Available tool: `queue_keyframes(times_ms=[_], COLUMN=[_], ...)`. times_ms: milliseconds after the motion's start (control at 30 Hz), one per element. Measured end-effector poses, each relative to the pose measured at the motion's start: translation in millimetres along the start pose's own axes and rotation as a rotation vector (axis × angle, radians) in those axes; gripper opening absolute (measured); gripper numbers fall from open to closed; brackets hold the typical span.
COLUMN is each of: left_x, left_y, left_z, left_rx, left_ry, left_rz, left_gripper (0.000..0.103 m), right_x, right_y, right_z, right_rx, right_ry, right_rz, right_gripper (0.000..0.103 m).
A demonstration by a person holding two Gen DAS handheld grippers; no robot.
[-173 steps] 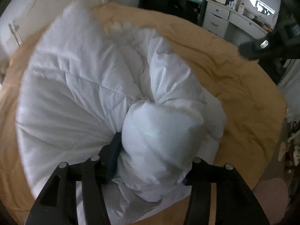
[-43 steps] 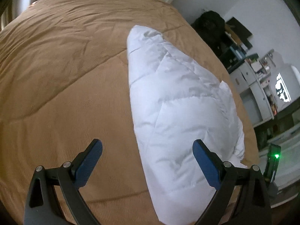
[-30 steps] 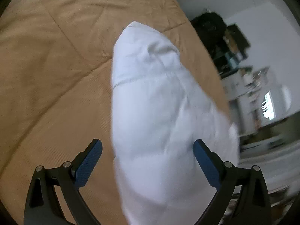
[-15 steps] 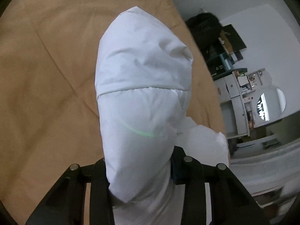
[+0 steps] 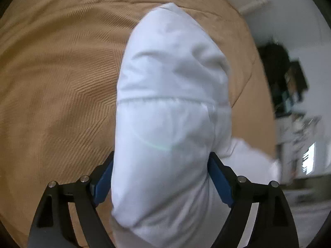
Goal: Fold large clothes
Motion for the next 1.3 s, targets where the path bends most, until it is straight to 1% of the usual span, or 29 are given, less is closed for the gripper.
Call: queue_keyframes(times_ms=[67, 100, 133, 167, 233, 300, 333, 400, 433, 500, 533, 567, 600, 633, 700, 733, 767, 800, 833, 867, 900, 967, 1033, 1100, 1133, 1167, 1200, 1267, 1300], left_x=[-12, -27, -43, -61, -97, -134, -151, -162, -169, -178, -178, -178, -176, -174, -158, -141, -122, -109, -104, -101, -99, -99, -98, -96, -94, -92, -93, -92, -94], left_y=[2, 6, 8, 9, 9, 14, 22, 46, 55, 70, 78, 81, 87, 93, 105, 109, 103, 100, 99, 100, 100, 98, 93, 92, 92, 91, 92, 90, 94], left_z=[-22, -40, -55, -68, -87, -89, -79, -52, -22, 55, 92, 121, 164, 192, 244, 270, 295, 317, 327, 334, 334, 330, 323, 322, 323, 322, 323, 321, 325], left_rx=[-0.018, -0.015, -0.024, -0.045, -0.098, -0.121, -0.084, 0.031, 0.121, 0.303, 0.367, 0.421, 0.500, 0.573, 0.729, 0.814, 0.859, 0.888, 0.929, 0.961, 0.971, 0.970, 0.955, 0.961, 0.981, 0.992, 0.995, 0.988, 0.987], left_ry=[0.049, 0.110, 0.169, 0.221, 0.285, 0.321, 0.306, 0.277, 0.254, 0.244, 0.240, 0.249, 0.275, 0.305, 0.354, 0.335, 0.298, 0.319, 0.355, 0.363, 0.346, 0.325, 0.307, 0.299, 0.303, 0.307, 0.309, 0.305, 0.300], left_rz=[-0.029, -0.062, -0.105, -0.137, -0.119, -0.044, -0.030, -0.051, -0.087, -0.146, -0.167, -0.180, -0.225, -0.261, -0.300, -0.321, -0.331, -0.350, -0.362, -0.371, -0.373, -0.351, -0.316, -0.307, -0.317, -0.325, -0.329, -0.324, -0.320], left_gripper=[0.084, 0.084, 0.082, 0.082, 0.082, 0.084, 0.084, 0.084, 0.084, 0.084, 0.084, 0.084, 0.084, 0.084, 0.084, 0.084, 0.084, 0.085, 0.085, 0.085, 0.086, 0.087, 0.087, 0.088, 0.088, 0.088, 0.088, 0.089, 0.089], right_x=[0, 0, 6, 3, 5, 10, 13, 14, 13, 8, 12, 10, 8, 6, 2, -1, -5, -11, -18, -28, -38, -66, -89, -94, -85, -72, -55, -7, 16], right_y=[3, 4, -4, 2, 2, 1, 2, 1, 0, 7, 5, 8, 10, 15, 18, 18, 18, 18, 16, 14, 11, 0, -21, -53, -69, -81, -92, -111, -114], right_z=[3, 4, 0, 1, 0, -2, -2, 3, 4, 6, 4, 5, 5, 5, 1, 0, -1, -4, -6, -9, -13, -30, -53, -80, -92, -100, -107, -117, -119], right_rx=[0.010, 0.013, 0.014, 0.019, 0.023, 0.029, 0.028, 0.028, 0.016, 0.020, 0.028, 0.035, 0.038, 0.040, 0.048, 0.046, 0.037, 0.024, 0.003, -0.031, -0.056, -0.110, -0.161, -0.215, -0.247, -0.267, -0.283, -0.305, -0.330], right_ry=[-0.002, -0.002, -0.003, -0.006, -0.007, -0.002, -0.001, 0.003, 0.008, 0.011, 0.008, 0.005, 0.002, -0.001, -0.012, -0.017, -0.023, -0.030, -0.035, -0.037, -0.027, 0.048, 0.125, 0.176, 0.173, 0.160, 0.131, 0.031, 0.006], right_rz=[-0.004, -0.008, -0.009, -0.008, -0.004, -0.007, -0.007, -0.008, -0.009, -0.017, -0.022, -0.030, -0.034, -0.037, -0.042, -0.041, -0.032, -0.019, 0.006, 0.044, 0.057, 0.080, 0.076, 0.038, 0.013, -0.010, -0.034, -0.106, -0.091], right_gripper=[0.048, 0.049, 0.051, 0.051, 0.054, 0.055, 0.055, 0.055, 0.056, 0.056, 0.057, 0.057, 0.058, 0.058, 0.059, 0.059, 0.059, 0.059, 0.059, 0.059, 0.059, 0.058, 0.052, 0.048, 0.043, 0.041, 0.041, 0.036, 0.033])
Point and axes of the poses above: each gripper's, at about its wrist camera, not at the fingertips, and x roughly the way its jaws point, y to its right, z to its underside, the point moved 3 cm from there along x, roughly the way its jaws point, and after that the axes turned 13 degrees about y, right-handed, at the moved point
